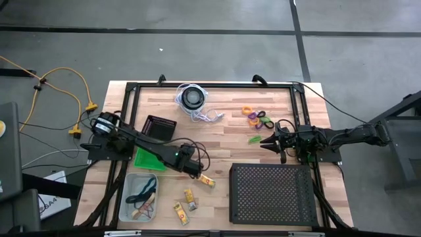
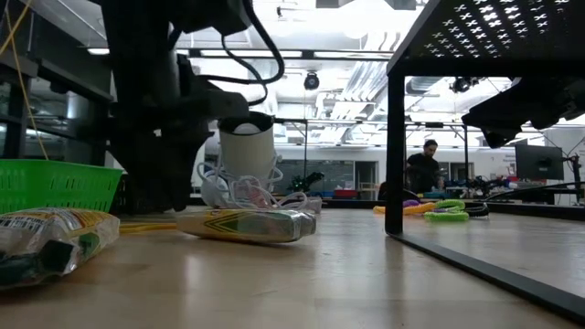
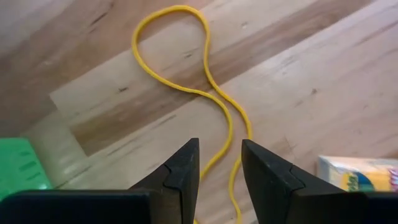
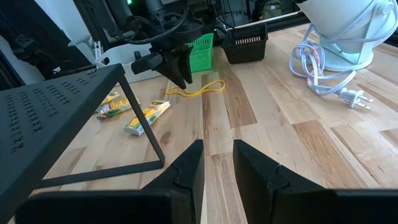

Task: Pick & Place Office Desk Supplies
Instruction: Put the yellow rubber band into the gray bin

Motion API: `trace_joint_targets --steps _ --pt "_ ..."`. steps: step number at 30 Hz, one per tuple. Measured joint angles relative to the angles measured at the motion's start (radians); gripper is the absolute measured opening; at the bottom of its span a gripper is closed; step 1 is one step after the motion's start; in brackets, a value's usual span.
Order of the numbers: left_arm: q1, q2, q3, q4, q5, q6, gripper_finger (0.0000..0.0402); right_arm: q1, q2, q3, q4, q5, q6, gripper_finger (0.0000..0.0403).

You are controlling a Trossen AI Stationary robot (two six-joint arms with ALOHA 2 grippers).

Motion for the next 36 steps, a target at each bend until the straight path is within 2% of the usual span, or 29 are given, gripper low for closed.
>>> trace_joint_targets --steps 6,36 --pt "0.019 0.0 0.0 0.029 0.012 0.052 0.0113 0.0 0.0 0.0 0.0 0.0 0.0 0.0073" --pt "0.025 0.045 -0.005 0.16 0.046 0.104 0.0113 0.0 0.0 0.0 -0.001 0.0 0.0 0.0073"
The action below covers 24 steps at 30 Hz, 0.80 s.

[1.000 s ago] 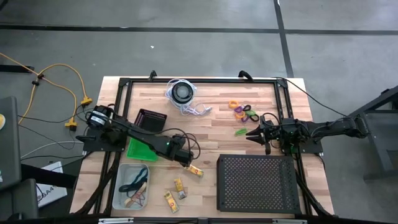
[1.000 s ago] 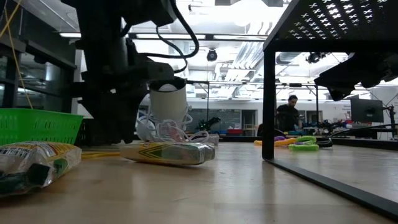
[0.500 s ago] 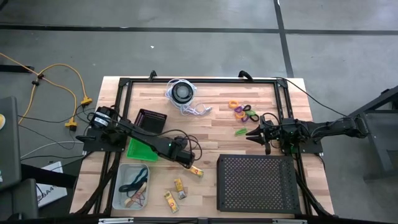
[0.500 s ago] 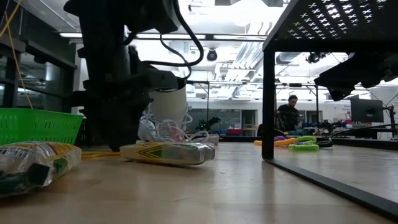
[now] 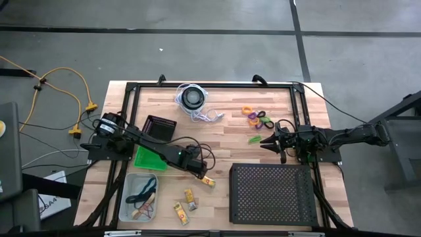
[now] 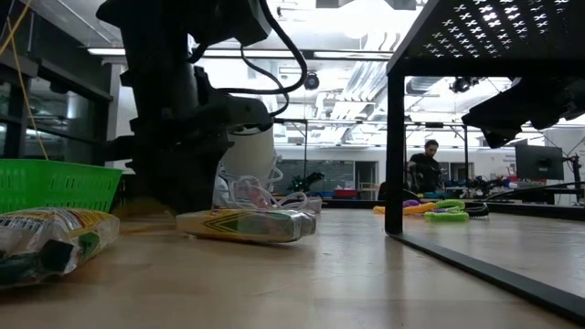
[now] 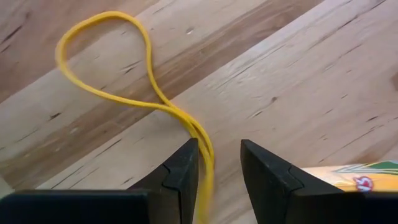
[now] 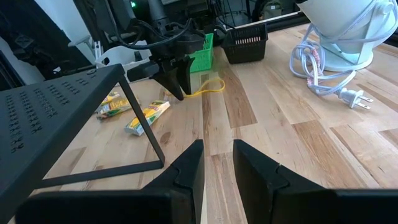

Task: Pick & Place Office Desk Supplies
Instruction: Put the yellow rubber band into the gray bin

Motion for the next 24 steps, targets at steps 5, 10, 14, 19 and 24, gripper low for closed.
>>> trace_joint_targets --steps 5,10,14,19,24 --pt "0.0 0.007 0.001 0.007 0.0 0.0 0.0113 0.0 0.0 0.0 0.0 0.0 0.0 0.0073" --pt "0.0 0.012 0.002 0.002 0.008 0.0 0.0113 0.0 0.0 0.0 0.0 0.0 0.0 0.0073" --pt "0.0 0.012 0.003 -0.006 0.016 -0.012 0.0113 0.0 0.0 0.0 0.0 0.0 0.0 0.0073" --pt "-0.002 0.013 0.004 -0.018 0.026 -0.034 0.0113 0.0 0.0 0.0 0.0 0.0 0.0 0.0073" --pt "-0.002 0.013 0.003 -0.023 0.037 -0.045 0.011 0.0 0.0 0.0 0.0 0.0 0.0 0.0073"
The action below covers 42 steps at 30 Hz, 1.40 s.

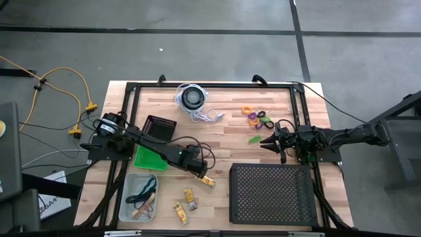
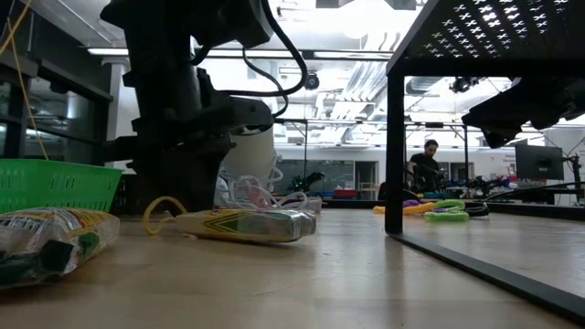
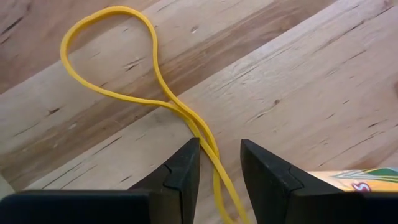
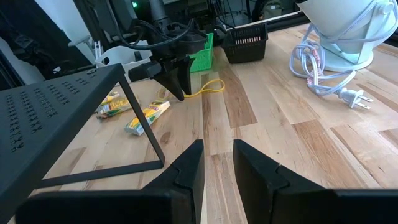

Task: Pick & Place Office Desk Supplies
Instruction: Put the yellow rubber band into the gray bin

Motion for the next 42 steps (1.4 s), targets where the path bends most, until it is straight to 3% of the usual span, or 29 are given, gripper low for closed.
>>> trace_joint_targets --steps 15,35,42 --pt "0.0 0.0 -0.003 -0.021 0.013 -0.011 0.0006 0.0 0.0 0.0 -0.001 0.0 0.0 0.0073" --pt "-0.004 0.001 -0.003 -0.02 0.046 -0.021 0.0001 0.0 0.0 0.0 -0.001 0.0 0.0 0.0073" --pt "-0.011 0.002 -0.003 -0.016 0.055 -0.033 0.0029 0.0 0.0 0.0 -0.001 0.0 0.0 0.0073"
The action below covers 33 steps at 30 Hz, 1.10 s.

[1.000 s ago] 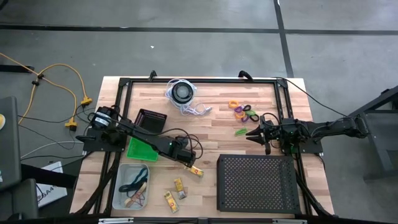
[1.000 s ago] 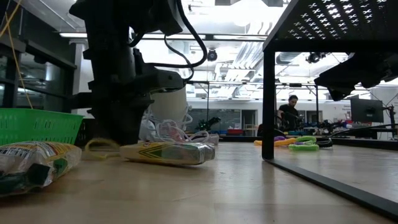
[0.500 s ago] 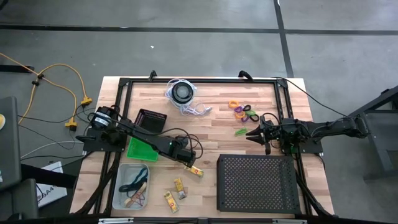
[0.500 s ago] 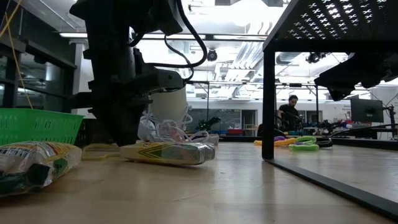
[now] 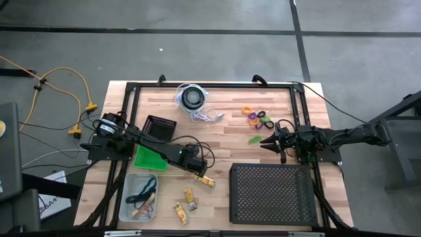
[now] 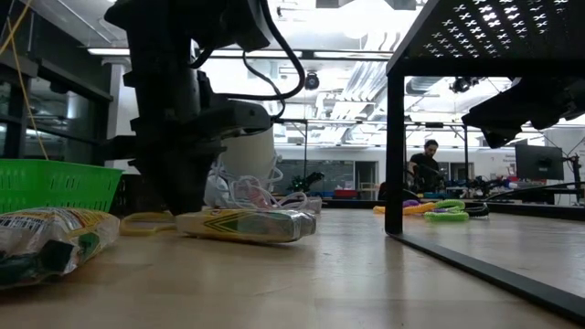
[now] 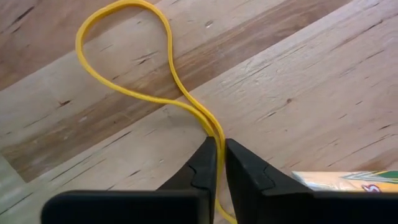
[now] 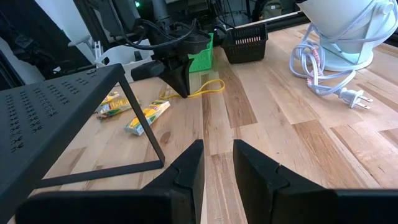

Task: Pick & Place Office Desk Supplies
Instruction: Put the yellow rubber band into the gray bin

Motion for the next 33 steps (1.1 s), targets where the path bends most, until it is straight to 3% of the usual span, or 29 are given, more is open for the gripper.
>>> trace_joint_targets --steps 8,33 --pt "-0.007 0.0 0.0 0.007 0.007 -0.013 0.0059 0.0 0.0 0.0 0.0 0.0 0.0 0.0073" --pt "-0.058 0.0 0.002 0.002 0.023 -0.097 0.0052 0.0 0.0 0.0 0.0 0.0 0.0 0.0073"
